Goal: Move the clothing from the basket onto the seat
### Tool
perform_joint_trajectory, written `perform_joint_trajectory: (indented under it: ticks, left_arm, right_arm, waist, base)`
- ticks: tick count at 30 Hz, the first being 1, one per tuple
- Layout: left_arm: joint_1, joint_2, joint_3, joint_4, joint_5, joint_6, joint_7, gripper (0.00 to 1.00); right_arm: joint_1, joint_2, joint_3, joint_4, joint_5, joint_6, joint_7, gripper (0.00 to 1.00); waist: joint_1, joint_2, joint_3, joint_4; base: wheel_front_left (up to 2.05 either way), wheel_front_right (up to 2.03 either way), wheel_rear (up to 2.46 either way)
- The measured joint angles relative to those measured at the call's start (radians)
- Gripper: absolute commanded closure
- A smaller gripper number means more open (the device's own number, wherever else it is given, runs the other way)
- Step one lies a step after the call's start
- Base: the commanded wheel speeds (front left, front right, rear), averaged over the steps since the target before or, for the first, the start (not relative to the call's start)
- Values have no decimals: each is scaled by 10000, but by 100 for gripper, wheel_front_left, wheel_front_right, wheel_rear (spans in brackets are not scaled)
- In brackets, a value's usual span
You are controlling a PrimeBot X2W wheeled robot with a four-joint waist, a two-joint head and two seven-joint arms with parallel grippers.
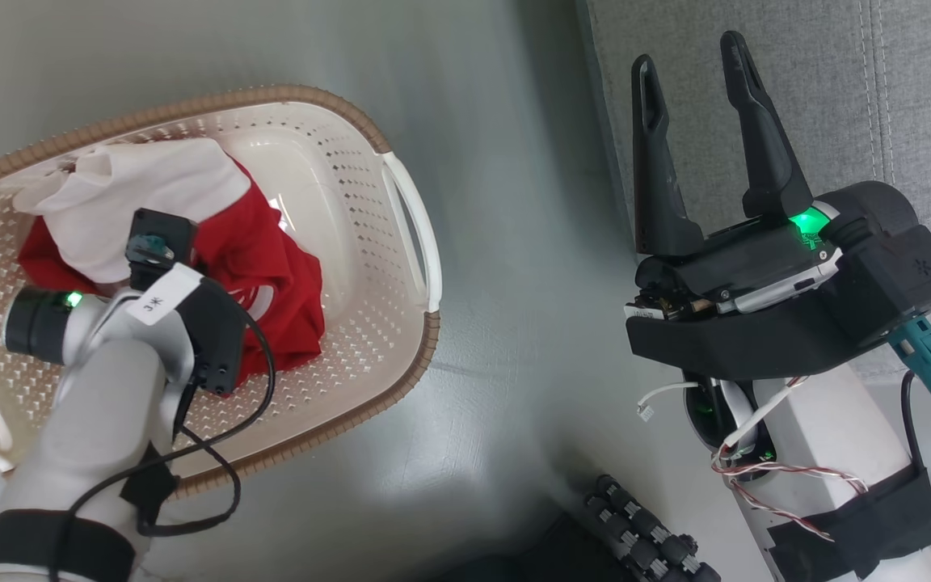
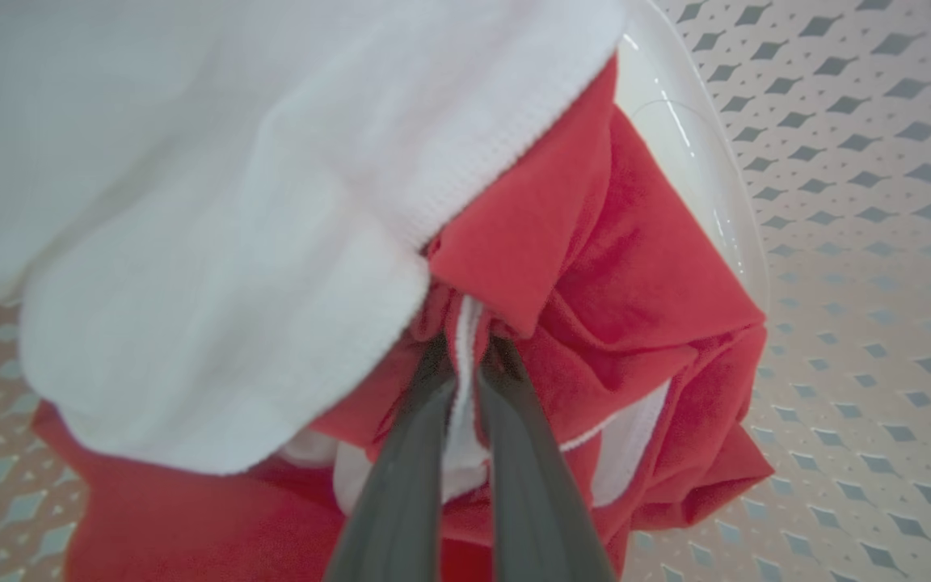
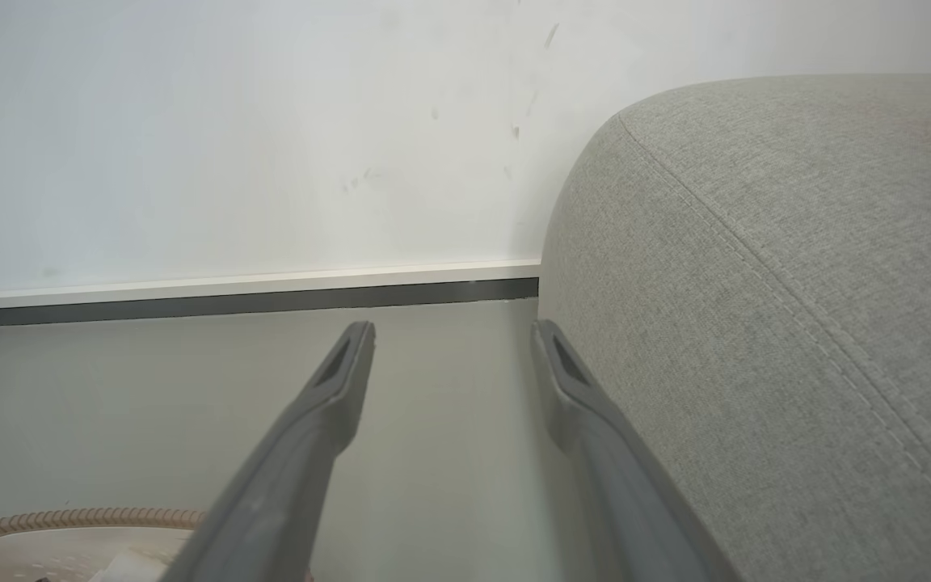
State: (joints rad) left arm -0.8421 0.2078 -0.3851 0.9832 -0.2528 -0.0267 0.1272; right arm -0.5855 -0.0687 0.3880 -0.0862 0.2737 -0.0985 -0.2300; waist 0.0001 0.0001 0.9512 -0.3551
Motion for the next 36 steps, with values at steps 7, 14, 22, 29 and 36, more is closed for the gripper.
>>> perform_joint_trajectory:
  ticks: [7, 14, 22, 29, 36]
  left_arm:
    - [-3, -297, -15, 382, -31, 0, -249, 100]
    - [95, -658, 44, 545, -259, -98, -871, 100]
    - [453, -1127, -8, 602, -439, -282, -1755, 100]
    - [878, -1264, 15, 568, -625, -483, -2757, 100]
    - [1150, -1436, 163, 430, -821, -606, -3409, 100]
  right_arm:
    - [-20, 8, -19, 196, -2, -27, -65, 0]
    - [-200, -25, -15, 523, -33, -10, -94, 0]
    - [-183, -376, -125, 953, -198, 35, -105, 0]
    - [-21, -694, -222, 1442, -236, 107, -117, 0]
    - [394, -915, -351, 1896, -221, 109, -176, 0]
  waist:
    - [0, 0, -169, 186]
    - [-1, -1, -569, 439]
    - [-1, -2, -1244, 862]
    - [-1, -2, -2119, 1370]
    - [-2, -2, -3009, 1837]
  base:
    - [0, 0, 0]
    - [0, 0, 0]
    - [0, 0, 0]
    - [0, 0, 0]
    - [0, 0, 0]
